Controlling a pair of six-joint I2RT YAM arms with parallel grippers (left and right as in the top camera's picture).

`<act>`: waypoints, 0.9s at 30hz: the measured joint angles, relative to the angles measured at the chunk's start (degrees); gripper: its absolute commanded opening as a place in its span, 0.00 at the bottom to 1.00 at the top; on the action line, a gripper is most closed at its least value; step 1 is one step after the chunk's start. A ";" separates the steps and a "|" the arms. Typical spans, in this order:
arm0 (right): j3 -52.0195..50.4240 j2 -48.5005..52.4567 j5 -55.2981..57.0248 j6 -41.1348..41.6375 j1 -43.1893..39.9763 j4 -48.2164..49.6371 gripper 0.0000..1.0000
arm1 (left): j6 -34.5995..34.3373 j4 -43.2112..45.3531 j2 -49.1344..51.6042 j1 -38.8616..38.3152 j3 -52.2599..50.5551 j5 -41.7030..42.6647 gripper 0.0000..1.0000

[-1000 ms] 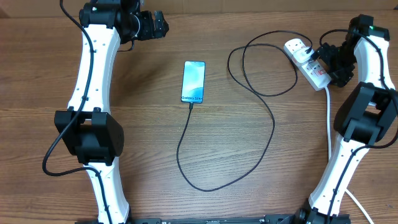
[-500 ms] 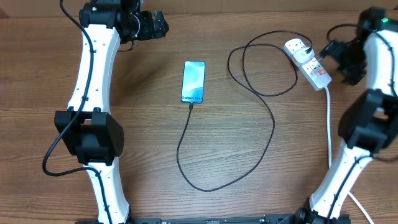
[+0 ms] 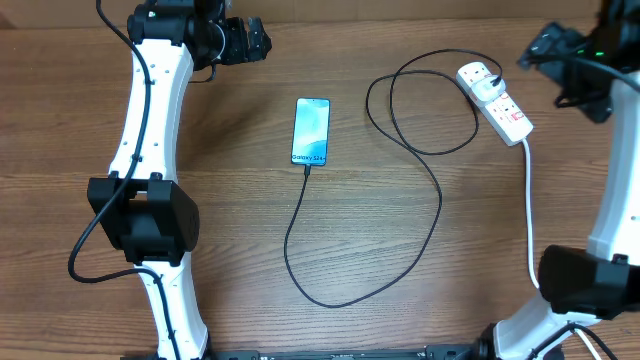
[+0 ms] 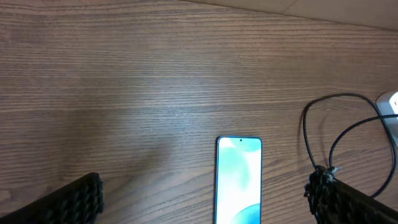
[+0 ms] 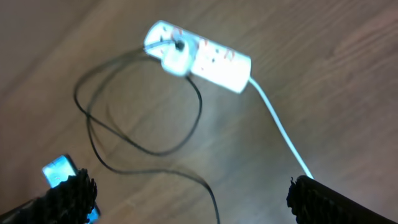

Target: Plug charger to phone and switch on socket

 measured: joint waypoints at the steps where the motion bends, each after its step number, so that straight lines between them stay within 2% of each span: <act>1: 0.00 -0.02 0.96 0.33 1.22 -0.68 1.00 | 0.00 0.00 0.00 0.00 0.00 0.00 1.00; 9: -0.28 -3.98 4.79 0.13 9.14 -3.98 1.00 | 0.00 0.02 0.00 0.00 0.02 -0.02 1.00; 20: -8.20 -20.26 3.87 -1.14 9.35 -4.15 1.00 | 0.00 0.00 0.00 0.00 0.00 0.00 1.00; 27: -10.64 -20.68 -0.17 -1.18 9.33 -4.15 1.00 | 0.00 0.00 0.00 0.00 0.00 0.00 1.00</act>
